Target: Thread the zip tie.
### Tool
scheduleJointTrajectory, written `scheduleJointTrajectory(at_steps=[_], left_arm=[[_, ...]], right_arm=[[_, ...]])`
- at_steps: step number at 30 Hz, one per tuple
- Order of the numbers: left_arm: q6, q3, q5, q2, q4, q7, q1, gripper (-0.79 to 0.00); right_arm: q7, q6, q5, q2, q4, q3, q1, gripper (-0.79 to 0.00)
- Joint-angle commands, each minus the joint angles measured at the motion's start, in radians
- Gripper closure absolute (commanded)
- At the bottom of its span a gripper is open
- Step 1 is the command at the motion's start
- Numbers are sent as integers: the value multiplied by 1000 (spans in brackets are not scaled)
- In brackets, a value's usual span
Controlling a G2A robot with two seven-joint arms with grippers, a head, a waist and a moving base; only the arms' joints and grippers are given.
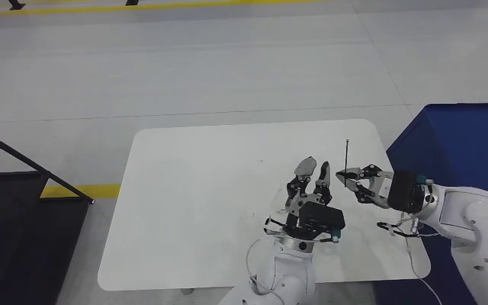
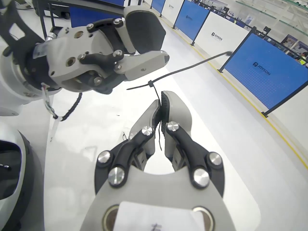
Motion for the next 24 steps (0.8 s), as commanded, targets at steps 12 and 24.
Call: scheduleJointTrajectory(at_steps=[12, 24], left_arm=[[-60, -46, -70, 6, -36, 6, 32, -785], [-323, -185, -830, 25, -376, -257, 119, -785]], right_arm=[[49, 0, 96, 27, -24, -26, 6, 0], [137, 0, 231, 56, -12, -53, 32, 0]])
